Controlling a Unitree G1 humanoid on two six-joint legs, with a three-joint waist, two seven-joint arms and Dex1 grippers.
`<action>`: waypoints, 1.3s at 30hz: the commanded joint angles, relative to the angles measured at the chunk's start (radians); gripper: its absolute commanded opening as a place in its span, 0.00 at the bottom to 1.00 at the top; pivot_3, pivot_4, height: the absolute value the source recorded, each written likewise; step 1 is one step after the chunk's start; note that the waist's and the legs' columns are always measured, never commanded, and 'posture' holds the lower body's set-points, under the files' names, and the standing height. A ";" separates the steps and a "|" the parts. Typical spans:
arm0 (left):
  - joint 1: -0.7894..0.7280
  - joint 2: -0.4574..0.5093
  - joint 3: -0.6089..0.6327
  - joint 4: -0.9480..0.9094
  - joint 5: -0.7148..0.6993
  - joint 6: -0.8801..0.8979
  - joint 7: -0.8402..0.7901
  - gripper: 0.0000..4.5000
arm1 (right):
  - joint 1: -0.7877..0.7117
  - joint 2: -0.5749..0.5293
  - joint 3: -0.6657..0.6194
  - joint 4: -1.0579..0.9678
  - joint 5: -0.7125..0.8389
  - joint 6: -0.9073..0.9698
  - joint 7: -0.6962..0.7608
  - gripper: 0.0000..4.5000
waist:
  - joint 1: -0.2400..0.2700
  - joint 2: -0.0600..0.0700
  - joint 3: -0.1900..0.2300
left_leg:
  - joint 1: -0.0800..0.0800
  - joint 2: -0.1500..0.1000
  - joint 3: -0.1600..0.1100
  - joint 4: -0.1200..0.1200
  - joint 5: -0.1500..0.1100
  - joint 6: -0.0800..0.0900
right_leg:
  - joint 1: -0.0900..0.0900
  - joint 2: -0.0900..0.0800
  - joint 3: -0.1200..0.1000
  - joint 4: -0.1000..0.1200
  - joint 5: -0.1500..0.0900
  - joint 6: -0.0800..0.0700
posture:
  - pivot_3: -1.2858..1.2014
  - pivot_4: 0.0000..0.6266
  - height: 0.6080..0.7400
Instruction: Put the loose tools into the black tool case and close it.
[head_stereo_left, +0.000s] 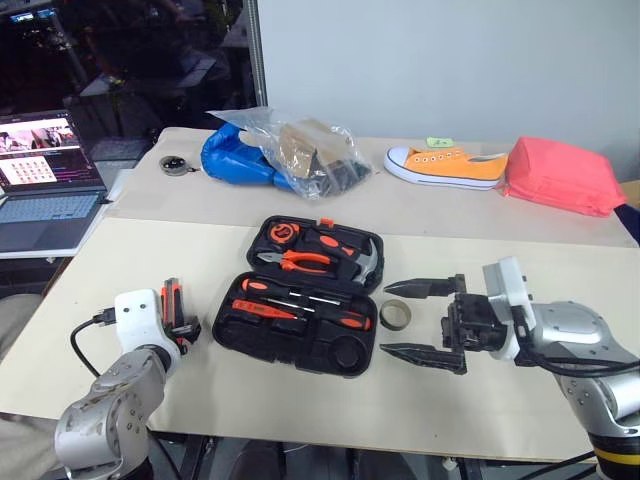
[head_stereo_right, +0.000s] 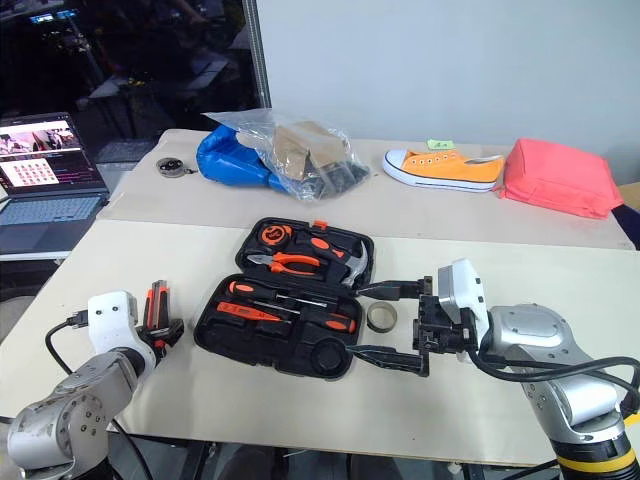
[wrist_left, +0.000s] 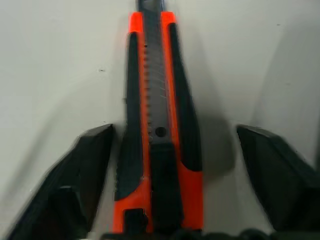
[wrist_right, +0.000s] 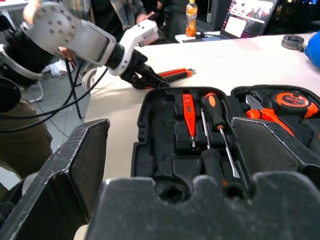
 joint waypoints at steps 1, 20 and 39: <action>0.007 -0.018 -0.020 -0.014 0.008 -0.031 -0.007 0.50 | -0.002 0.012 -0.051 -0.065 0.045 -0.045 0.009 1.00 | 0.001 0.000 0.000 | 0.000 0.000 0.000 0.000 0.000 0.000 | 0.000 0.000 0.000 0.000 0.000 0.000 | 0.52 0.24 1.00; -0.277 0.822 -0.427 0.424 -0.116 -0.933 -1.576 0.39 | 0.281 -0.026 -0.257 -0.160 0.057 -0.065 -0.003 1.00 | 0.018 0.005 0.002 | -0.003 0.000 0.009 -0.006 -0.001 -0.002 | -0.002 -0.001 -0.003 -0.008 -0.003 -0.005 | 0.52 0.24 1.00; -0.618 0.670 -0.891 0.986 0.112 -1.507 -1.691 0.39 | 0.482 -0.026 -0.427 -0.265 0.058 -0.064 -0.054 1.00 | 0.021 0.006 0.001 | -0.017 0.002 0.010 0.004 -0.004 0.003 | -0.016 0.003 -0.001 0.000 -0.002 -0.003 | 0.52 0.24 1.00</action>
